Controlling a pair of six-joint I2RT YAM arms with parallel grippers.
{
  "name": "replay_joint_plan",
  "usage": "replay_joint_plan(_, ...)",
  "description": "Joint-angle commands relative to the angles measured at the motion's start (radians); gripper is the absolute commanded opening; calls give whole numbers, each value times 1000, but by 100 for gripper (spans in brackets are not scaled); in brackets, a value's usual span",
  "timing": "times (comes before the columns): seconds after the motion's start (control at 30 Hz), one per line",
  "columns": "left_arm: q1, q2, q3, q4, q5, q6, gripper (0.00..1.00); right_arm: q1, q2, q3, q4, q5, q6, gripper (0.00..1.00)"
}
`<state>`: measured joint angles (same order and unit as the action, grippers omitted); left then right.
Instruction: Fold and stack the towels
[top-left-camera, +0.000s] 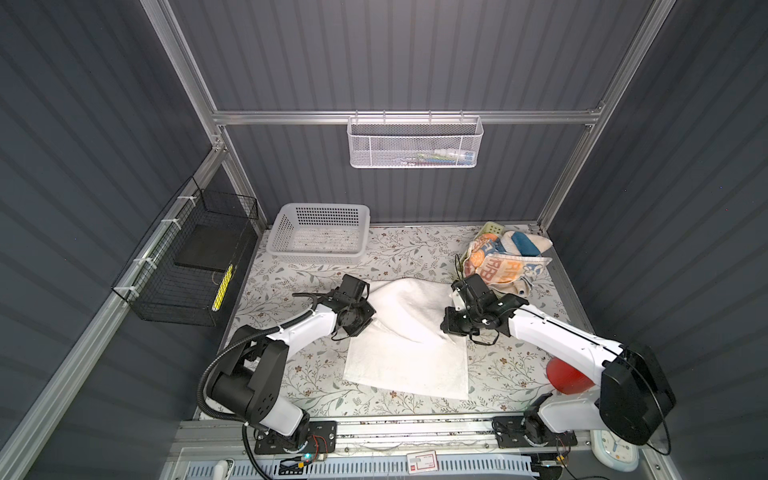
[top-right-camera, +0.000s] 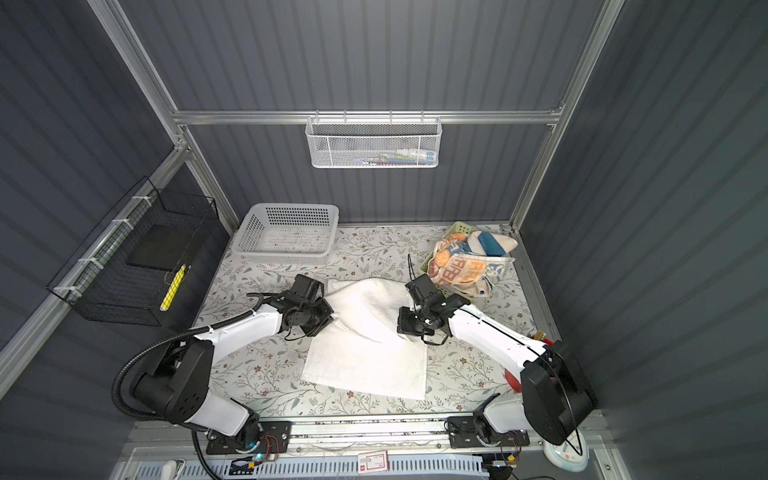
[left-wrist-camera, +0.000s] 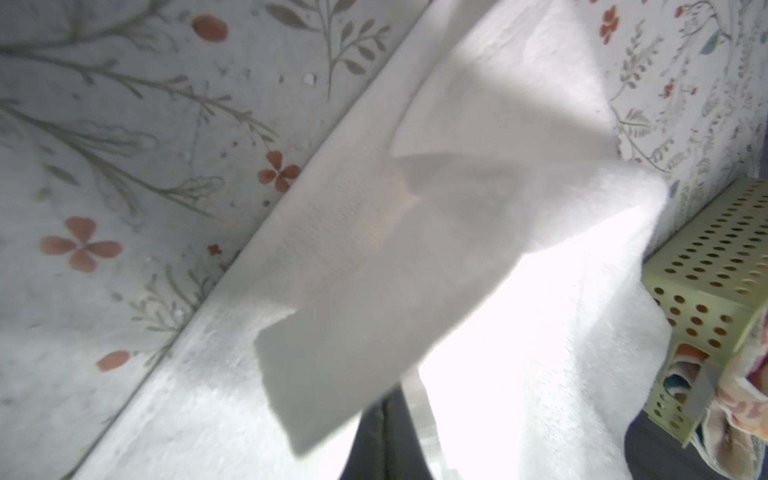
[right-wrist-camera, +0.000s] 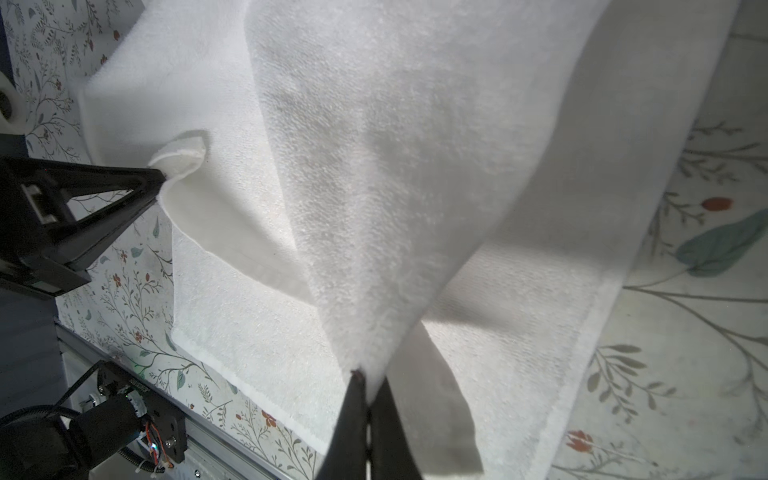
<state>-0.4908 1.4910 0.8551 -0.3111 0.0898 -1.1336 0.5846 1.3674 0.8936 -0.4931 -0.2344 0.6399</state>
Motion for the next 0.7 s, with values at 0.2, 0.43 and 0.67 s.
replay_joint_plan(0.2,14,-225,13,-385,-38,183,0,-29,-28,-39,-36,-70,10,0)
replay_joint_plan(0.43,33,-268,-48,-440,-67,201,54,-29,-7,-94,-27,-90,32,40)
replay_joint_plan(0.67,25,-44,176,-525,-59,391,56,-27,-72,-150,-63,-48,54,51)
